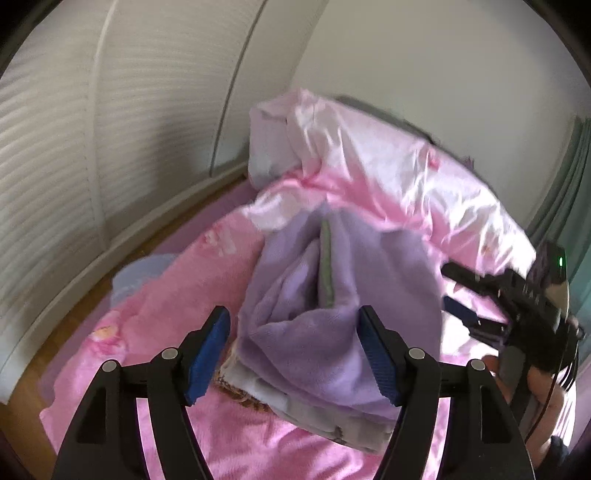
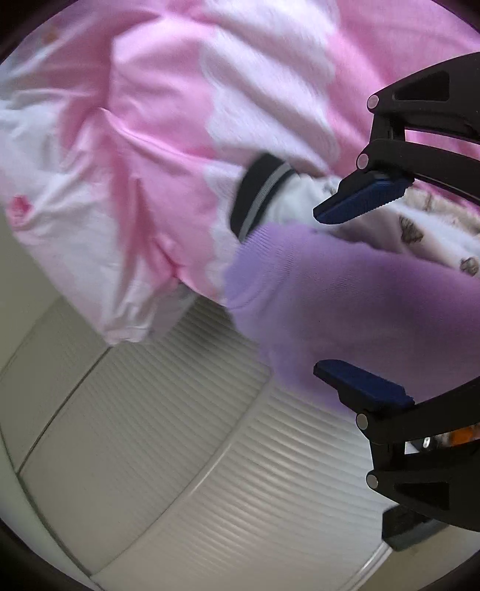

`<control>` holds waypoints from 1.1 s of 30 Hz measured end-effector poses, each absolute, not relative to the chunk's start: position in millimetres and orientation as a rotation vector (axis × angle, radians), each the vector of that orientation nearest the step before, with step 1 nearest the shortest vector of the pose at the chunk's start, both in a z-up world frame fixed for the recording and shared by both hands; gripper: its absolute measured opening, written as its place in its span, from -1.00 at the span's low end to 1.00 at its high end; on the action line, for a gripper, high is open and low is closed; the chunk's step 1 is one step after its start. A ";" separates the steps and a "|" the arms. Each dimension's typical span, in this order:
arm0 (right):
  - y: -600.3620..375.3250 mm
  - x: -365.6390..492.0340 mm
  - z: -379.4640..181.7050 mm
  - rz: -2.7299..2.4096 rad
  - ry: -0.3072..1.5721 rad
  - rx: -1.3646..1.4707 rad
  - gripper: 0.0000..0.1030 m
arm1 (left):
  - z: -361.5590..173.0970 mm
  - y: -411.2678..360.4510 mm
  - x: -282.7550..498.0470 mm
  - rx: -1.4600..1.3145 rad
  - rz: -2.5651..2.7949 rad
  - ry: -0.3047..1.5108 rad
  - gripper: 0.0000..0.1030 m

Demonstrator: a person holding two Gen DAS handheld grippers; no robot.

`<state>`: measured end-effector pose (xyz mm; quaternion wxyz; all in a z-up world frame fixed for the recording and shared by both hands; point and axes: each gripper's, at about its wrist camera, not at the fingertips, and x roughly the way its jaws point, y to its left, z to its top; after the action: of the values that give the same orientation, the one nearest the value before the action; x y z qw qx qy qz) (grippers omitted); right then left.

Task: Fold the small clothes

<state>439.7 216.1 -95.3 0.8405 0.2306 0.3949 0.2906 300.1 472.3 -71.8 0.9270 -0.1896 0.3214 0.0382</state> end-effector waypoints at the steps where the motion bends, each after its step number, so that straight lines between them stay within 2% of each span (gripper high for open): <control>1: 211.9 432.1 -89.6 0.609 0.823 0.464 0.48 | -65.6 472.2 294.5 -0.386 0.094 0.649 0.37; 10: 164.3 329.8 -33.0 0.590 0.655 0.217 0.48 | -23.0 411.9 214.8 -0.268 0.183 0.579 0.50; 21: 55.2 163.3 14.5 0.492 0.465 0.037 0.48 | -11.7 270.6 110.1 -0.201 0.106 0.590 0.55; 26: 0.8 100.5 24.5 0.399 0.414 0.017 0.49 | -7.6 209.4 72.6 -0.150 0.057 0.578 0.55; 33: -81.1 24.4 19.0 0.234 0.388 0.016 0.57 | -7.1 131.7 30.4 -0.092 -0.022 0.558 0.74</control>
<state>24.4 -81.1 19.0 0.9744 0.0078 0.1924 0.1162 30.4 131.7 -7.1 0.9602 -0.0455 0.2753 -0.0111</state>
